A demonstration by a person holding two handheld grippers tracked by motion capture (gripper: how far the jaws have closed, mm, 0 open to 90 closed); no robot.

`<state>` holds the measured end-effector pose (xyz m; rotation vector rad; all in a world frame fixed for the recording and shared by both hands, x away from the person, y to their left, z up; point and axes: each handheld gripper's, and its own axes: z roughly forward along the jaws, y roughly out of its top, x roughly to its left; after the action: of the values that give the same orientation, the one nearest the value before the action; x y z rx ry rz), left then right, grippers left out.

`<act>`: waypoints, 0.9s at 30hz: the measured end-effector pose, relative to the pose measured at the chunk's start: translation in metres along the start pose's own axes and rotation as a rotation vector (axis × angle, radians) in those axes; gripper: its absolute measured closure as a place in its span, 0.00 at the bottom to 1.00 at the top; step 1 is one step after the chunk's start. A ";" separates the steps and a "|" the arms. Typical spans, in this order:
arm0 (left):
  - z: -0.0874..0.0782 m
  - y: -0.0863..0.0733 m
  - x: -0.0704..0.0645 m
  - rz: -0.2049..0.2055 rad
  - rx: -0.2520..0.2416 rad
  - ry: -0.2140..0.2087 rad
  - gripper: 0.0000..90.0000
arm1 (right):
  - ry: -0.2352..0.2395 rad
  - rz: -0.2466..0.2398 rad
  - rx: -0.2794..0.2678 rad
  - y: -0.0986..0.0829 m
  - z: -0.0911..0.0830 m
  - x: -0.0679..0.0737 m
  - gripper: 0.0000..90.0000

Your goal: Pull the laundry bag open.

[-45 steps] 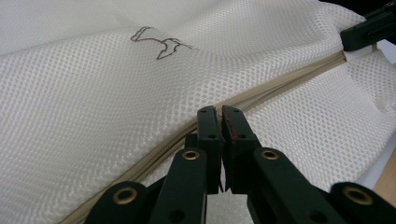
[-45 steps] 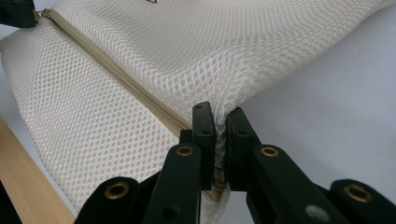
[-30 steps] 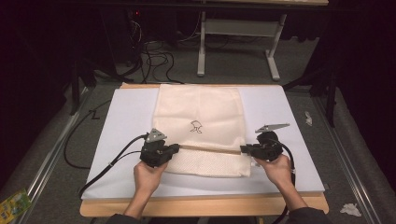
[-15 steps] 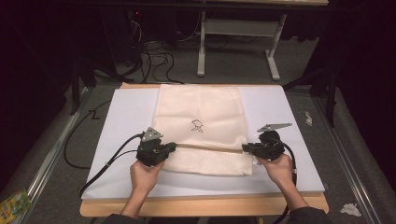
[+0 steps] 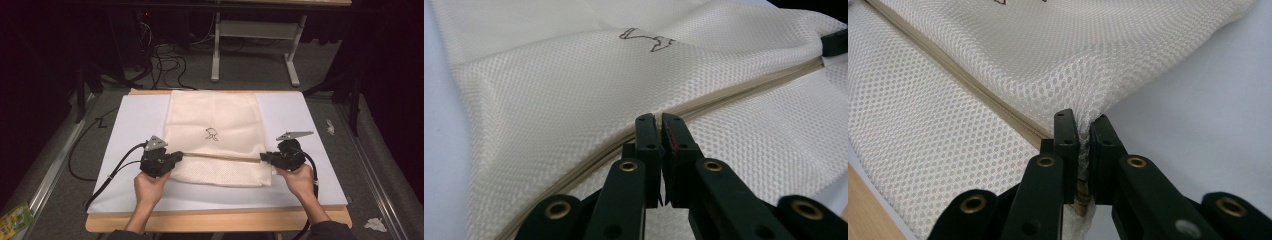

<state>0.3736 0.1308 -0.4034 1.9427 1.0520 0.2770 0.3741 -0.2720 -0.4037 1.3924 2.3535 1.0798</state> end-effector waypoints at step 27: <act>-0.007 -0.002 0.009 -0.011 0.006 0.023 0.97 | -0.030 -0.001 -0.004 0.003 -0.005 -0.004 0.96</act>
<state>0.3741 0.1426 -0.4024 1.9425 1.0797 0.2910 0.3757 -0.2764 -0.3992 1.3955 2.3292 1.0551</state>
